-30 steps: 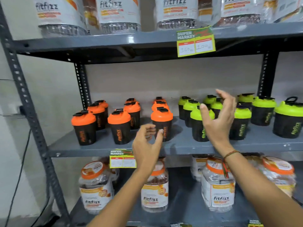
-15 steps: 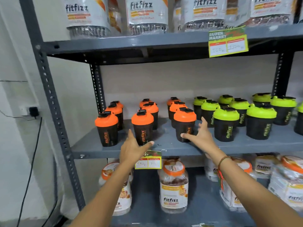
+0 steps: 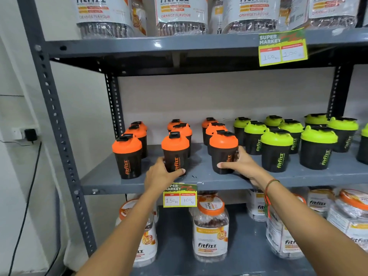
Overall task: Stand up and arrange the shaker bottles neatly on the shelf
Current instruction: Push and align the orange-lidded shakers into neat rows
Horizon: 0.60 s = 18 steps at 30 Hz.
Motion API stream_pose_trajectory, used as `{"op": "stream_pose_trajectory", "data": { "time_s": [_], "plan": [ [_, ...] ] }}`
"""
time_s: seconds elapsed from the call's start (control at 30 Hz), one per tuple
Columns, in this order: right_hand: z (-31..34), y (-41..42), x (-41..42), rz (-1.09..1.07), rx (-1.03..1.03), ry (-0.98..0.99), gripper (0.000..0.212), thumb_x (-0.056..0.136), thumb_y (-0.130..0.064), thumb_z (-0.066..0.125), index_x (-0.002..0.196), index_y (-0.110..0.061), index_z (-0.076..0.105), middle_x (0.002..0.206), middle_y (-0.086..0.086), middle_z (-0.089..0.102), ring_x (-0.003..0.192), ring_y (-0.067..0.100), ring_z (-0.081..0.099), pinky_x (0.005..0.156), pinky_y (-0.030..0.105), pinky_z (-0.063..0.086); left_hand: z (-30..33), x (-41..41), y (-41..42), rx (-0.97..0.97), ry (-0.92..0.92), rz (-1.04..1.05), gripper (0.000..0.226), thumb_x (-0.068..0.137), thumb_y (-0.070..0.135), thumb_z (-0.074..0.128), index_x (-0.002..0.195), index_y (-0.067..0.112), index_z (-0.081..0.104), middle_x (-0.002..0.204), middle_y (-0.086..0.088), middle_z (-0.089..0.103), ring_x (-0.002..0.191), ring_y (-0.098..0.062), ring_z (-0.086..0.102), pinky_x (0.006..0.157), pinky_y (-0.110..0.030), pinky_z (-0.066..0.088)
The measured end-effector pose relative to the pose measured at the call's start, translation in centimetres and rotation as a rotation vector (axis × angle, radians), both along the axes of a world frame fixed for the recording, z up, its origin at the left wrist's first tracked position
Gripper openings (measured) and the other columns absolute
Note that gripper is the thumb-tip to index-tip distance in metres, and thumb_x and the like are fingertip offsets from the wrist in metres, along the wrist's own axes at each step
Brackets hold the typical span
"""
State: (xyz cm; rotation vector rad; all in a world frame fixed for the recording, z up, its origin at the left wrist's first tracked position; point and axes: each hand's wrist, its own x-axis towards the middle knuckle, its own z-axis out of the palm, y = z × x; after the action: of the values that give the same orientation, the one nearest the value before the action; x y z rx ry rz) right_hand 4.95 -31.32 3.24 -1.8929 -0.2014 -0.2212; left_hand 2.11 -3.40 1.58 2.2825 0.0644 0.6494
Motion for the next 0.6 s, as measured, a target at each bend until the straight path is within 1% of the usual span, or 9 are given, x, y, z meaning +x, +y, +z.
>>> {"op": "stream_pose_trajectory", "data": {
  "time_s": [0.07,0.23,0.37,0.5,0.6],
  "plan": [
    [0.0,0.2,-0.5,-0.017,-0.031,-0.022,0.096,0.046,-0.042,0.093,0.126,-0.022,0.044,0.130,0.002,0.060,0.118,0.021,0.059,0.105,0.046,0.047,0.0,0.0,-0.1,0.014,-0.010,0.015,0.075,0.062,0.063,0.074,0.120,0.022,0.051,0.115,0.001,0.068,0.104,-0.024,0.062,0.080,-0.037,0.049],
    [-0.1,0.9,-1.3,-0.055,-0.126,-0.072,0.096,0.048,-0.050,0.091,0.127,-0.023,0.043,0.131,0.002,0.060,0.118,0.022,0.059,0.104,0.047,0.047,-0.1,-0.2,-0.5,0.039,-0.052,0.053,0.077,0.059,0.069,0.071,0.119,0.025,0.051,0.113,0.003,0.069,0.104,-0.024,0.063,0.077,-0.037,0.050],
    [-0.3,1.3,-1.5,-0.072,-0.148,-0.109,0.092,0.051,-0.052,0.091,0.125,-0.027,0.042,0.131,0.001,0.060,0.118,0.022,0.058,0.104,0.047,0.047,0.0,-0.2,-0.5,0.055,-0.062,0.051,0.079,0.059,0.072,0.070,0.120,0.026,0.050,0.114,0.004,0.068,0.104,-0.024,0.063,0.077,-0.038,0.051],
    [-0.3,1.3,-1.5,-0.071,-0.157,-0.113,0.100,0.048,-0.056,0.089,0.130,-0.025,0.041,0.133,0.002,0.059,0.121,0.022,0.058,0.105,0.048,0.046,0.0,-0.1,-0.4,0.055,-0.055,0.041,0.080,0.057,0.072,0.069,0.120,0.026,0.050,0.114,0.004,0.069,0.104,-0.023,0.063,0.078,-0.038,0.051],
    [-0.3,1.3,-1.7,-0.079,-0.166,-0.116,0.101,0.046,-0.059,0.087,0.129,-0.026,0.041,0.134,0.002,0.058,0.121,0.022,0.057,0.105,0.047,0.046,0.0,-0.2,-0.3,0.064,-0.060,0.043,0.080,0.058,0.073,0.069,0.120,0.026,0.050,0.114,0.004,0.068,0.104,-0.023,0.063,0.076,-0.038,0.051]
  ]
}}
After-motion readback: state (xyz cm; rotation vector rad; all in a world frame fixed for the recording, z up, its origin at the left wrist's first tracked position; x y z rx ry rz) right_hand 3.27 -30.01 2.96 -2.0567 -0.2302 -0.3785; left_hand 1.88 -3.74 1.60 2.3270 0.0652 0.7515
